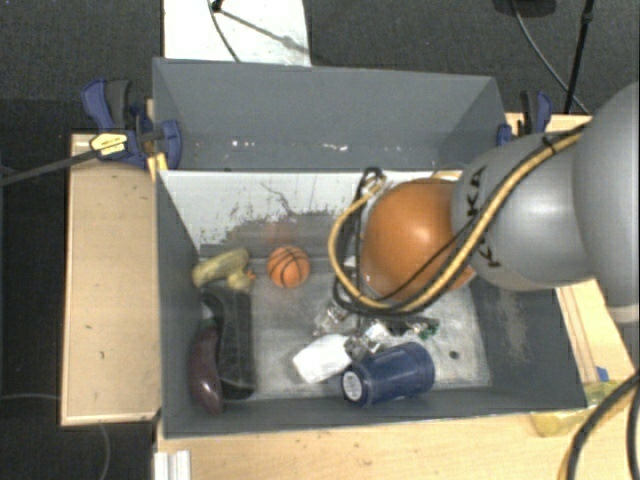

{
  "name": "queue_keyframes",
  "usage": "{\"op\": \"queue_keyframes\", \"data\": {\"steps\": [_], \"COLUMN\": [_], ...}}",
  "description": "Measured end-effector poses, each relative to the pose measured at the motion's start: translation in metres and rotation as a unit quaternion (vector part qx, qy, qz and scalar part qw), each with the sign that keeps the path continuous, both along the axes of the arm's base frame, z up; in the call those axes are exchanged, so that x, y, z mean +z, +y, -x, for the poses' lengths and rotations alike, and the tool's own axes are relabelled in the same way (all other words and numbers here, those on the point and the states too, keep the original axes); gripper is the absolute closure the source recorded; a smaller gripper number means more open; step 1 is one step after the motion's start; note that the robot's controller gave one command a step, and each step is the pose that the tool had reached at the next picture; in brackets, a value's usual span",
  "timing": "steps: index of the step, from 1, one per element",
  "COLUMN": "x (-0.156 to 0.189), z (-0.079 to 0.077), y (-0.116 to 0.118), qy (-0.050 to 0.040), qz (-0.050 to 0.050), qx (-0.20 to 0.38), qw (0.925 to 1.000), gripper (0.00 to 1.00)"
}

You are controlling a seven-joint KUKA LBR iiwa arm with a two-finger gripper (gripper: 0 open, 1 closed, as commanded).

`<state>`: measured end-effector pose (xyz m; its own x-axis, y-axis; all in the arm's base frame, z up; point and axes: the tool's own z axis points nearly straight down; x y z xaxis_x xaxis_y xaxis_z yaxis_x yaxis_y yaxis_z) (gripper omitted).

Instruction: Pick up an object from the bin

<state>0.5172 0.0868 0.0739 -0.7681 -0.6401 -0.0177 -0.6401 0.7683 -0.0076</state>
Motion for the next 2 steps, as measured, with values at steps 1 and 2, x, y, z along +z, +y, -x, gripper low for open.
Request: {"op": "queue_keyframes", "data": {"steps": [1, 2], "x": [0.000, 0.206], "z": [0.000, 0.009], "y": [0.000, 0.012], "qy": [0.0001, 0.0094], "qz": [0.000, 0.002], "qx": [-0.001, 0.004], "qw": [1.0000, 0.9999], "gripper": [1.00, 1.00]}}
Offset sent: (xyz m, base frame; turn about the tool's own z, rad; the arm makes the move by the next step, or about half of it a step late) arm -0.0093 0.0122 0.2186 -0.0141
